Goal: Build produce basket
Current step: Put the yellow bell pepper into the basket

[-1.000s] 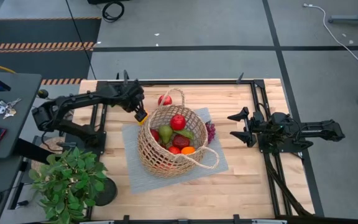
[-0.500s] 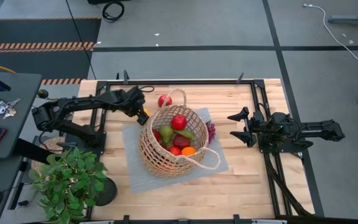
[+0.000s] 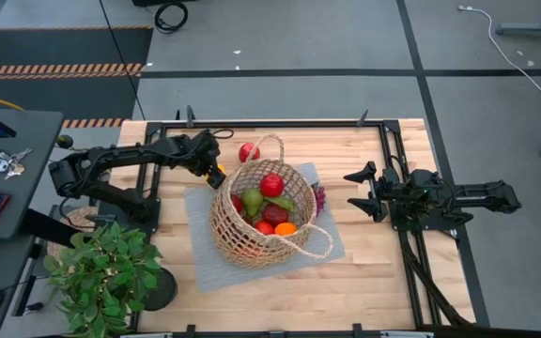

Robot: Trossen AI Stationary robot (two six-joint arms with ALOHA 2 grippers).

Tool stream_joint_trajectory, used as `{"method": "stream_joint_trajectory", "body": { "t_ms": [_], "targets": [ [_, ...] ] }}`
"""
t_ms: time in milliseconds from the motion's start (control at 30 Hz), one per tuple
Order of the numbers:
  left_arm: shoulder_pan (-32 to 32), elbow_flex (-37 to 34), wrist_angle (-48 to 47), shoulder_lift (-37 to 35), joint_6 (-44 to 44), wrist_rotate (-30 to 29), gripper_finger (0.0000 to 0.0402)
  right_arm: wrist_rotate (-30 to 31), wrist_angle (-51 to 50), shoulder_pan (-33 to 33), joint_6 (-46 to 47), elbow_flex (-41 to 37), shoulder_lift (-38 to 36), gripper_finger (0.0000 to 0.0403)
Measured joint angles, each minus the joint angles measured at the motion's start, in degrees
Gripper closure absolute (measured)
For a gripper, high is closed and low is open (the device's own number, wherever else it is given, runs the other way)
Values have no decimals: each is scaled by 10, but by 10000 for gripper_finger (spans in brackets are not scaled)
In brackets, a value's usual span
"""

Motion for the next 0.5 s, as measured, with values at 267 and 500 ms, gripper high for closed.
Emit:
{"method": "stream_joint_trajectory", "body": {
  "t_ms": [267, 500],
  "targets": [
    [0, -1, -11, -10, 12, 0, 169, 0, 0, 0, 0, 0, 0, 18],
    [0, -3, -21, -32, 14, -8, 172, 0, 0, 0, 0, 0, 0, 18]
  ]
}}
